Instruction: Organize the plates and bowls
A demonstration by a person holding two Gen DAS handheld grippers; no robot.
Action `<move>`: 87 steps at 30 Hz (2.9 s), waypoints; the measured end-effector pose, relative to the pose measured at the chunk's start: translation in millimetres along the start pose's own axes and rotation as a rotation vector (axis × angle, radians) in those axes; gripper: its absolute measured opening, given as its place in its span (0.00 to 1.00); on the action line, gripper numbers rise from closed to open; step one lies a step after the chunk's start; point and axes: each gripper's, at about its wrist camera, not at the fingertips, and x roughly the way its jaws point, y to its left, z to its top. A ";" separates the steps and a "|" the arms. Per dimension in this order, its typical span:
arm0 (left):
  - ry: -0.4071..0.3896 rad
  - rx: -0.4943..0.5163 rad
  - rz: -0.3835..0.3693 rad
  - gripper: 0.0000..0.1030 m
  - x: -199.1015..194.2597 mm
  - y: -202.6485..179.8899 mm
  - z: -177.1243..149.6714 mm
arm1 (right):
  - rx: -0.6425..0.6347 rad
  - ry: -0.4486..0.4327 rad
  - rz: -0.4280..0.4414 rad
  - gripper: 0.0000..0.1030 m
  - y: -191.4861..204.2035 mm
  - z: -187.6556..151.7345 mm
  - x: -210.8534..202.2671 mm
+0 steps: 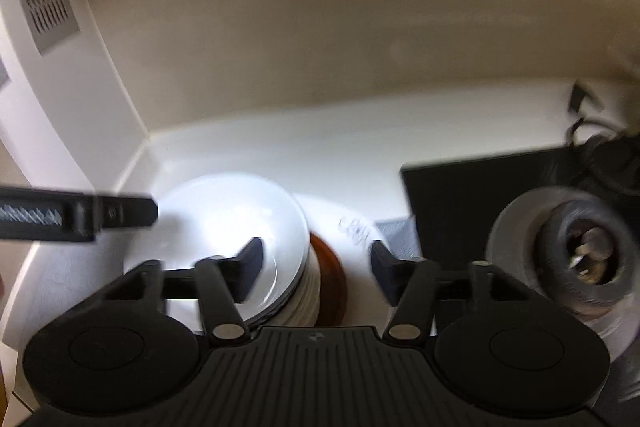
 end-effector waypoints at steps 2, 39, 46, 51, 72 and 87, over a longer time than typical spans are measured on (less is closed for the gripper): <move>-0.059 0.000 0.006 1.00 -17.8 -1.1 -12.1 | -0.013 -0.061 -0.015 0.79 2.1 -5.2 -24.8; -0.105 0.006 0.203 1.00 -155.1 -28.5 -169.3 | -0.079 -0.182 -0.149 1.00 44.8 -140.5 -202.8; -0.092 0.037 0.226 1.00 -156.0 -33.4 -173.0 | -0.081 -0.159 -0.163 1.00 40.4 -145.2 -204.2; -0.092 0.031 0.189 1.00 -158.7 -35.1 -174.1 | -0.079 -0.165 -0.173 1.00 38.1 -144.4 -205.3; -0.043 -0.008 0.200 1.00 -152.0 -29.1 -170.3 | -0.138 -0.124 -0.174 1.00 48.2 -146.8 -194.1; 0.049 0.122 0.288 1.00 -142.3 -47.7 -171.7 | -0.143 -0.122 -0.170 1.00 50.6 -147.2 -193.3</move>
